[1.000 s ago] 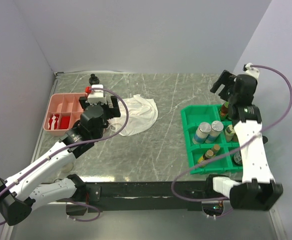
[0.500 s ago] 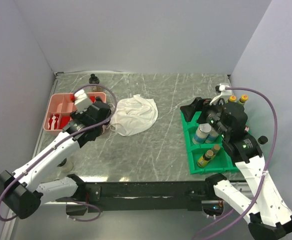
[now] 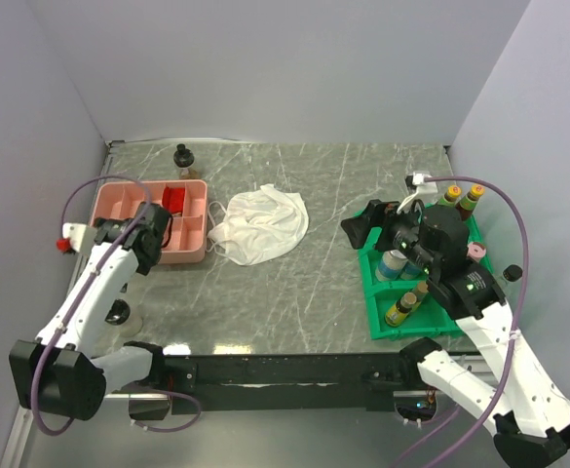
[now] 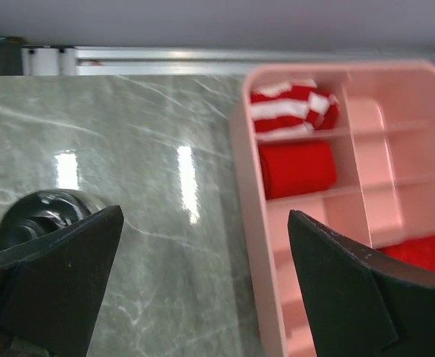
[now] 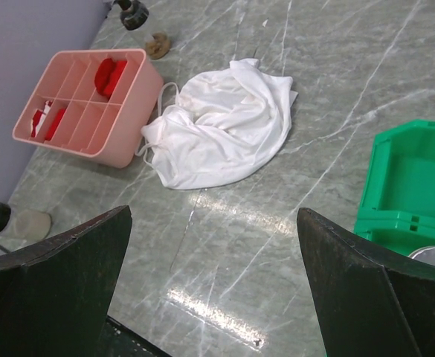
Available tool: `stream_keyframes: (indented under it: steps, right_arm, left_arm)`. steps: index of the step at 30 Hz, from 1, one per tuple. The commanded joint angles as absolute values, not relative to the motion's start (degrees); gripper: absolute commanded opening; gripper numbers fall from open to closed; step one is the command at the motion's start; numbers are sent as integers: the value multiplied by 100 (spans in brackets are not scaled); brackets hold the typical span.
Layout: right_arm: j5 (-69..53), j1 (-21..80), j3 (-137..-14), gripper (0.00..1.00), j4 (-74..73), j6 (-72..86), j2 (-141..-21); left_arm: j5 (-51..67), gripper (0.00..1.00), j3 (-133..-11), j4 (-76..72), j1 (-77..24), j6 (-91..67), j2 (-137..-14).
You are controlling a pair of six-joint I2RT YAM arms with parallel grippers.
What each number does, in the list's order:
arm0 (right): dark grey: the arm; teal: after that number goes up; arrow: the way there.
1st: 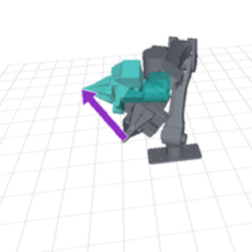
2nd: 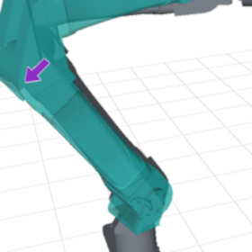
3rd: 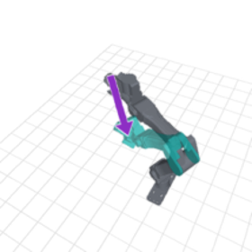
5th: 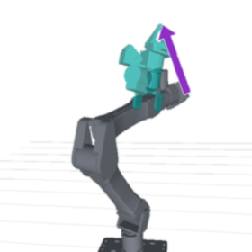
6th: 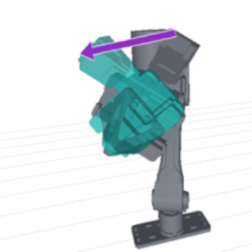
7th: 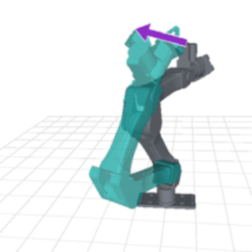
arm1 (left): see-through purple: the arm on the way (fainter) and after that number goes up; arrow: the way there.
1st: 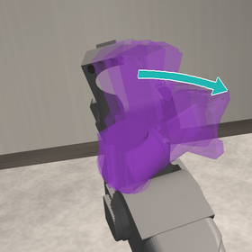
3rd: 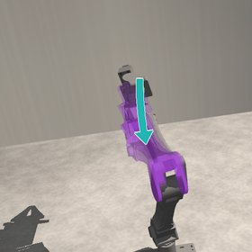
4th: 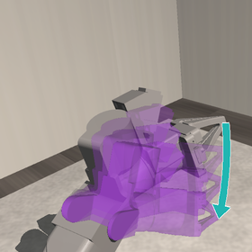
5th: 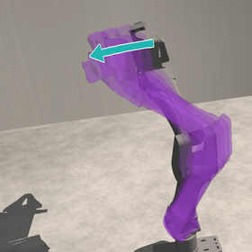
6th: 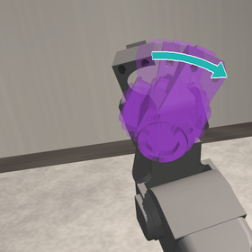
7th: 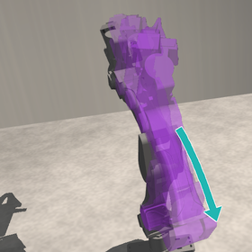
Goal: Organize the condiment bottles
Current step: Pick up the bottle from the corner of the board.
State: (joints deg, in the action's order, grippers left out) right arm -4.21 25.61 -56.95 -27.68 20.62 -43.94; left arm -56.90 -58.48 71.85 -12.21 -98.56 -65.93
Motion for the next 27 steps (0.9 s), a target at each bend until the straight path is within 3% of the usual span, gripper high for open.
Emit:
stream_keyframes:
  steps: [1, 14, 27]
  right_arm:
    - [-325, 2672, -5844, 100, -2645, 2136, -4421]
    - [104, 3023, -5950, 100, -2768, 2171, -4658]
    - [448, 3313, -5958, 100, -2742, 2250, -4676]
  left_arm:
    - [-5739, 99, -5766, 7857, -879, -10653, -6328]
    - [-5652, 99, -5722, 7857, 588, -9809, -6117]
    - [-4685, 97, -5221, 7857, 773, -9598, -6494]
